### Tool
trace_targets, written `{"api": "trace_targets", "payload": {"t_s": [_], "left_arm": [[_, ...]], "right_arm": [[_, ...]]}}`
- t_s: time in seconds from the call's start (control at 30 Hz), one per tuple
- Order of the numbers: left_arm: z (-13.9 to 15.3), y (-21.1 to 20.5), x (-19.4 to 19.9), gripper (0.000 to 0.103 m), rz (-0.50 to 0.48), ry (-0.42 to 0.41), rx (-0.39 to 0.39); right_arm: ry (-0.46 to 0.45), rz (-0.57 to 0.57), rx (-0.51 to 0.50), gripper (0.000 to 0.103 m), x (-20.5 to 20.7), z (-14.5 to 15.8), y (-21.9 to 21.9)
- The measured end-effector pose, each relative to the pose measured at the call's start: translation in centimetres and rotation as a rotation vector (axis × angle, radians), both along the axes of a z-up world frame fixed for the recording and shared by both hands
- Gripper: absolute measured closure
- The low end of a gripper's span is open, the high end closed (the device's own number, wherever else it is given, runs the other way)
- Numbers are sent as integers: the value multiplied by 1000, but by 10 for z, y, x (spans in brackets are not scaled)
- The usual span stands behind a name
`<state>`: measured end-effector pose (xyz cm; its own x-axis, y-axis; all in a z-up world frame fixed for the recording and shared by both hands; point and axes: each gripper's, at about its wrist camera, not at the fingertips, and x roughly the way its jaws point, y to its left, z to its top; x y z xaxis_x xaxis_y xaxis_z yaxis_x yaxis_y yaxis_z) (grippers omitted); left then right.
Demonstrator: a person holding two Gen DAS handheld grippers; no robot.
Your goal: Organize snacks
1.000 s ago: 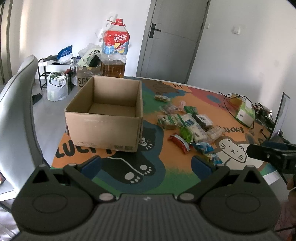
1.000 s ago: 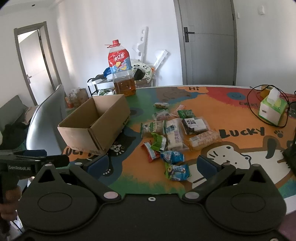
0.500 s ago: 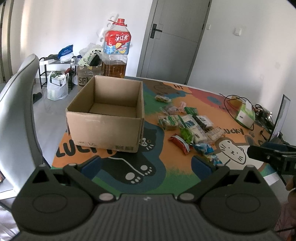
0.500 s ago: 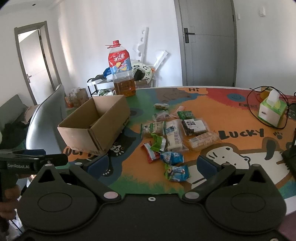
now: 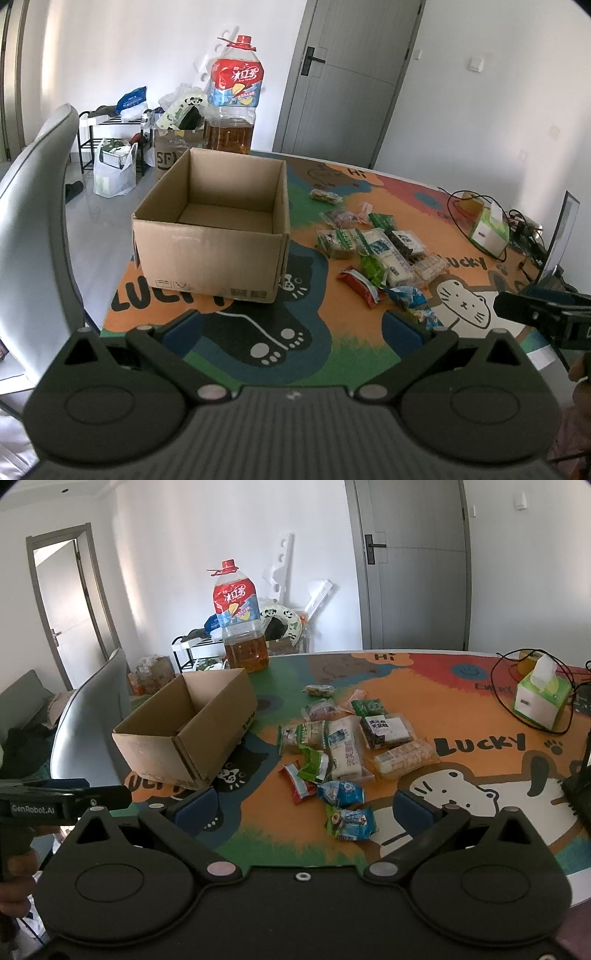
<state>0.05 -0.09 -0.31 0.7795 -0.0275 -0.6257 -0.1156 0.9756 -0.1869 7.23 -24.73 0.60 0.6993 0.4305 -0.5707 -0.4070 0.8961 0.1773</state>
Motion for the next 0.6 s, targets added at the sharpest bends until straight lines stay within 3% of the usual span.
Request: {"api": "trace_targets", "payload": {"t_s": [0.6], "left_arm": [[-1,2,1,0,5,3,-7]], "right_arm": [[6,-16,4,0,2,-3,-3]]}}
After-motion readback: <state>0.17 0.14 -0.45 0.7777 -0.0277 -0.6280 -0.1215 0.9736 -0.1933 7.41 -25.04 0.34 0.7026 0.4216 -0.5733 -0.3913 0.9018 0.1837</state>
